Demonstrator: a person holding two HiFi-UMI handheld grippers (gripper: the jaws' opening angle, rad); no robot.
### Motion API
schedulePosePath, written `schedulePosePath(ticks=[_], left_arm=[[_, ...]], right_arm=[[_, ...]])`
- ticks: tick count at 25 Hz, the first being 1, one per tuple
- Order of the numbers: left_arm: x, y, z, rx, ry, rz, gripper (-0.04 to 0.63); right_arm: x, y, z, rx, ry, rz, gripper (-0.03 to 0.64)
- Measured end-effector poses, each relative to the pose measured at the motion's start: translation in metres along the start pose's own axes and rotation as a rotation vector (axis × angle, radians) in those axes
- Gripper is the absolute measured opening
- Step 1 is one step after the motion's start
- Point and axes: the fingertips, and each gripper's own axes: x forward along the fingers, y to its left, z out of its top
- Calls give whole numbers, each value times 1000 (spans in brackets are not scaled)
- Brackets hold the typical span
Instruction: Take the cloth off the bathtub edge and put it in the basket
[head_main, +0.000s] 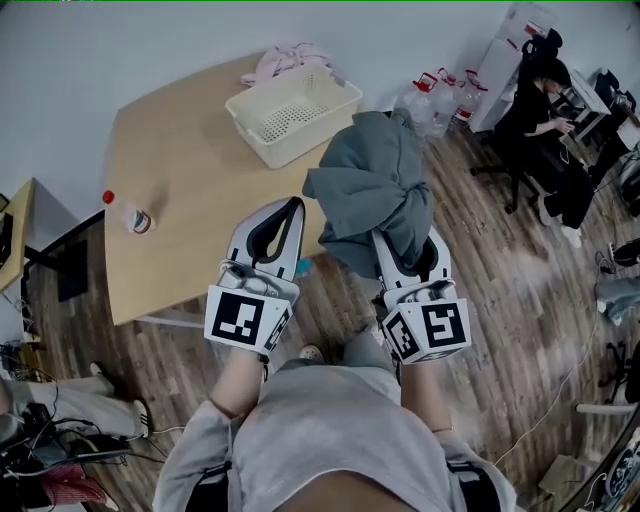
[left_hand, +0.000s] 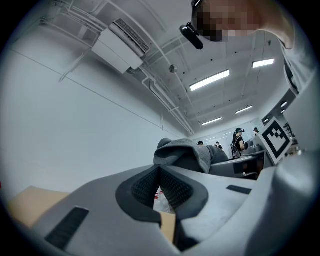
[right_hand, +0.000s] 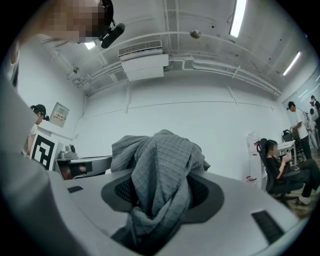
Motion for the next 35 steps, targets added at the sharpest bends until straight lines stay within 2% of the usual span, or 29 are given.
schedulePosePath(ticks=[11, 19, 35], left_arm=[[18, 7, -17, 31, 0, 70, -3], [94, 33, -18, 30, 7, 154, -3], [156, 41, -32, 58, 4, 338, -3]], right_arm=[[28, -17, -16, 13, -17, 79, 216], [95, -75, -4, 19, -1, 136, 216], [159, -136, -2, 10, -7, 306, 216]])
